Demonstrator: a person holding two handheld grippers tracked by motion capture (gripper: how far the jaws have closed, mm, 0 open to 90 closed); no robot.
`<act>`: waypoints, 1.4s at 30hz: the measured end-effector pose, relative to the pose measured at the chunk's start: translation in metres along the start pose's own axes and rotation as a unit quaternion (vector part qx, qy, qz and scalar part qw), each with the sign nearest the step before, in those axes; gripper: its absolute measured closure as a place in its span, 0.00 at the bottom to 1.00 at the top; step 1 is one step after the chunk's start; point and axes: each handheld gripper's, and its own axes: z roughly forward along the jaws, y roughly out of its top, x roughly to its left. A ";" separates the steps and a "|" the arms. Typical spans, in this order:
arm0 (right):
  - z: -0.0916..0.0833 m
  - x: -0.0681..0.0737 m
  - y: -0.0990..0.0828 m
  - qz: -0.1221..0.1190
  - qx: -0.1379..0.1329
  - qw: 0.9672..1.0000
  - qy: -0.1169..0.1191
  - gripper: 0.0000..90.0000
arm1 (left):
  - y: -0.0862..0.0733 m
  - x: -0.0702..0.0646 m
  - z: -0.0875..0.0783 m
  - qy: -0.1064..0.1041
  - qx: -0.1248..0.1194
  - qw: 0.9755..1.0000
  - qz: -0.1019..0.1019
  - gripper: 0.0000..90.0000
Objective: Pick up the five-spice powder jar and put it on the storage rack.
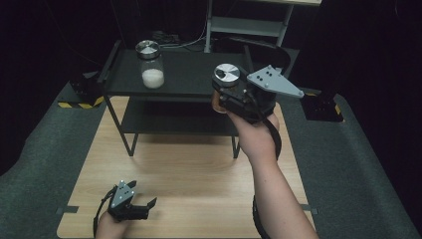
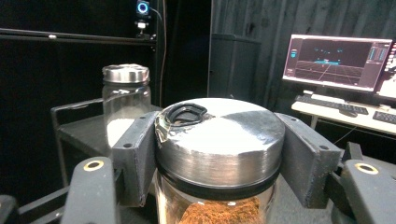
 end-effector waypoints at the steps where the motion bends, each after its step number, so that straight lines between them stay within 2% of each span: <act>1: 0.002 0.000 0.001 -0.001 0.000 1.000 -0.001 0.39 | 0.000 0.000 0.000 -0.001 0.000 1.000 -0.001 0.02; 20: 0.041 -0.006 0.005 0.003 0.006 0.999 -0.043 0.39 | -0.001 0.002 0.000 -0.003 -0.002 1.000 -0.002 0.02; 30: 0.065 -0.012 0.006 0.005 0.018 0.998 -0.053 0.39 | -0.002 0.003 -0.001 -0.006 -0.006 1.000 -0.006 0.02; 33: 0.073 -0.011 0.007 -0.004 0.027 0.998 -0.057 0.39 | -0.002 0.003 -0.001 -0.007 -0.006 1.000 -0.006 0.02; 42: 0.085 -0.013 0.008 0.002 0.026 0.998 -0.063 0.39 | -0.003 0.006 -0.001 -0.013 -0.007 1.000 -0.012 0.02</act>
